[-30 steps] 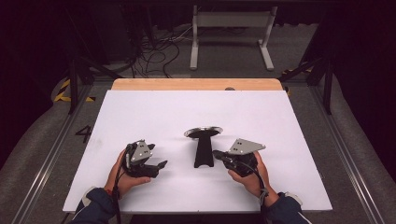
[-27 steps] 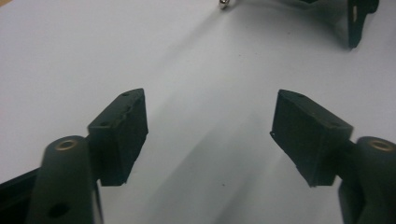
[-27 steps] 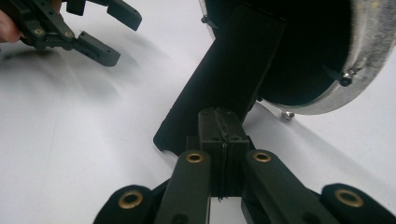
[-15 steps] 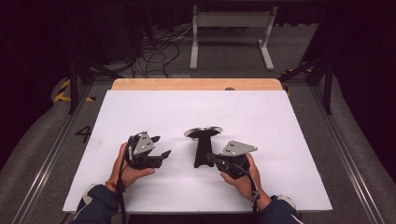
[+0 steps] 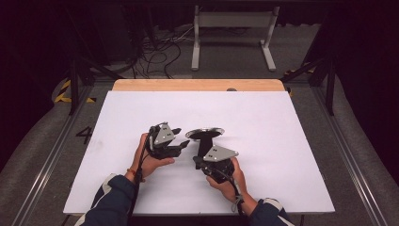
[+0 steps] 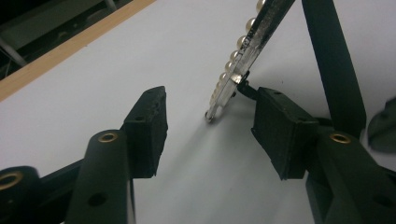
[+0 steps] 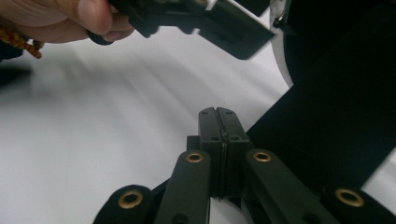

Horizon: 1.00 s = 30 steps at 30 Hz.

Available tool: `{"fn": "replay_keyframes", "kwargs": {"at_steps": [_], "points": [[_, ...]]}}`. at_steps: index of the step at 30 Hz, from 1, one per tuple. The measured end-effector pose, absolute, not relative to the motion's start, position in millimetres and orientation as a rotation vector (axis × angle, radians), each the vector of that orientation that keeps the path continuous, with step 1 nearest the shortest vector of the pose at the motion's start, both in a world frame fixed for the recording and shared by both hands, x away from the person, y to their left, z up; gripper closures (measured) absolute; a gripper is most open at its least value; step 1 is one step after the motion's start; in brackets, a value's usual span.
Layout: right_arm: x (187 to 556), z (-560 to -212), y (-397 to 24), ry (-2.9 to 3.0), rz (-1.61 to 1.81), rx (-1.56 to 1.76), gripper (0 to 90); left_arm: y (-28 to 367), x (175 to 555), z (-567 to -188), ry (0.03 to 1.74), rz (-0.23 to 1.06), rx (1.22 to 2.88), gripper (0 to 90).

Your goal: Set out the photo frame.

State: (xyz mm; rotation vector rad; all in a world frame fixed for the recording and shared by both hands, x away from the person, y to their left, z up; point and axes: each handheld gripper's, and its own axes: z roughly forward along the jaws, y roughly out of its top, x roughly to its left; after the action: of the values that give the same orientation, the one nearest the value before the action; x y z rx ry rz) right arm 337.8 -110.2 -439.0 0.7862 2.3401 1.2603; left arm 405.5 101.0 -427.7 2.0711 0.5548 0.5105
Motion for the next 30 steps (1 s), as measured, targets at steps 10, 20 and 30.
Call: {"fn": "replay_keyframes", "kwargs": {"at_steps": [10,20,30], "points": [[336,-450,-98,2.297,1.206,0.834,90.0,82,411,-439,0.575,0.540,2.097,63.6],[336,-453,-94,2.287,1.175,0.849,90.0,84,406,-436,0.553,0.553,2.103,72.3],[333,-453,-98,2.304,1.143,0.868,90.0,87,401,-434,0.536,0.570,2.114,76.2]]}}
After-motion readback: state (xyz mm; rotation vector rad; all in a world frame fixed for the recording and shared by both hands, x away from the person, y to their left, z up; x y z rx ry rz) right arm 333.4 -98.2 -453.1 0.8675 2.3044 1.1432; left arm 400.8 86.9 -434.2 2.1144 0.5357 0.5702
